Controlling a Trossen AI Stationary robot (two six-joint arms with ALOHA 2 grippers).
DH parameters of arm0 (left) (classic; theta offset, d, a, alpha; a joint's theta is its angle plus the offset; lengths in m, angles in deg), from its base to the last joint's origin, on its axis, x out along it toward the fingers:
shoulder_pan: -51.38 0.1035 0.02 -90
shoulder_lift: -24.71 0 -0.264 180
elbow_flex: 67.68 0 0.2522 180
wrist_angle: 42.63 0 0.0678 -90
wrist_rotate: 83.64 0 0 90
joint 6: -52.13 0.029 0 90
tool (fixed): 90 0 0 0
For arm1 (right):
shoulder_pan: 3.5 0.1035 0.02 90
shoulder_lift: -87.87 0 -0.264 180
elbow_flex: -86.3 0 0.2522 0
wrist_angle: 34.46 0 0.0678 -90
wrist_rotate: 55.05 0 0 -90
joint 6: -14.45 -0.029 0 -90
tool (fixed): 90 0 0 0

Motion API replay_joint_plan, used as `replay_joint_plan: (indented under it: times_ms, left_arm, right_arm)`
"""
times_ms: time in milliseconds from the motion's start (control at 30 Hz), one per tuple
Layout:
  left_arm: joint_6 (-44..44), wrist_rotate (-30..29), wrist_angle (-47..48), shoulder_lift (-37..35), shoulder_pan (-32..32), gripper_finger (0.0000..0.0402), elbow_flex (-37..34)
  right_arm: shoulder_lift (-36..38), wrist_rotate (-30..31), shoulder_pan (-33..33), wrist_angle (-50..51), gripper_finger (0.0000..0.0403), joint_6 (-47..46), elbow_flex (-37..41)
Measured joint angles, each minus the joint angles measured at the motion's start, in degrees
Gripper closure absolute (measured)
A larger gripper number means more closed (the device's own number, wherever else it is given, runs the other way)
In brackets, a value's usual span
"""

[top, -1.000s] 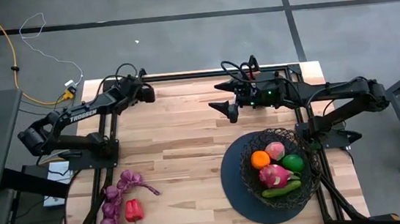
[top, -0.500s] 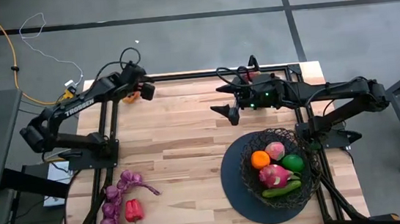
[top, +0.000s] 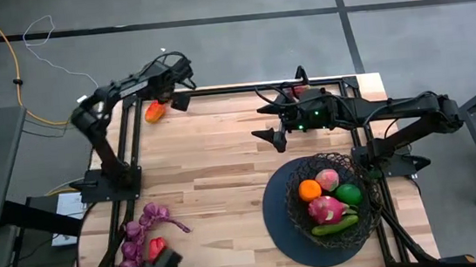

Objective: Build produce basket
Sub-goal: Put the orange mango into the basket

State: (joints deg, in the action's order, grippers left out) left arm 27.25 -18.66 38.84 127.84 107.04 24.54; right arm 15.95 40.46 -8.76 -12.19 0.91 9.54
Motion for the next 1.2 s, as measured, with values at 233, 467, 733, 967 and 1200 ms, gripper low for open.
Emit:
replay_joint_plan:
  times_ms: [233,467,733,967,1200]
  left_arm:
    - [3.0,-1.6,7.1,10.1,3.1,0.0071,6.6]
    - [3.6,0.1,8.1,13.8,6.2,0.0071,7.6]
    - [4.1,3.9,6.7,18.7,7.3,0.0072,7.6]
    - [7.0,7.3,6.2,20.5,7.3,0.0072,7.7]
    - [10.2,8.8,8.2,20.5,7.3,0.0104,7.7]
  right_arm:
    - [0.0,0.0,0.1,0.9,0.0021,-1.4,0.0]
    - [0.0,0.0,0.1,3.3,0.0022,-3.0,0.0]
    - [0.0,0.0,0.2,3.4,0.0022,-5.3,0.0]
    - [0.0,0.0,0.2,3.3,0.0022,-7.1,0.0]
    - [0.0,0.0,0.2,3.3,0.0022,-7.5,0.0]
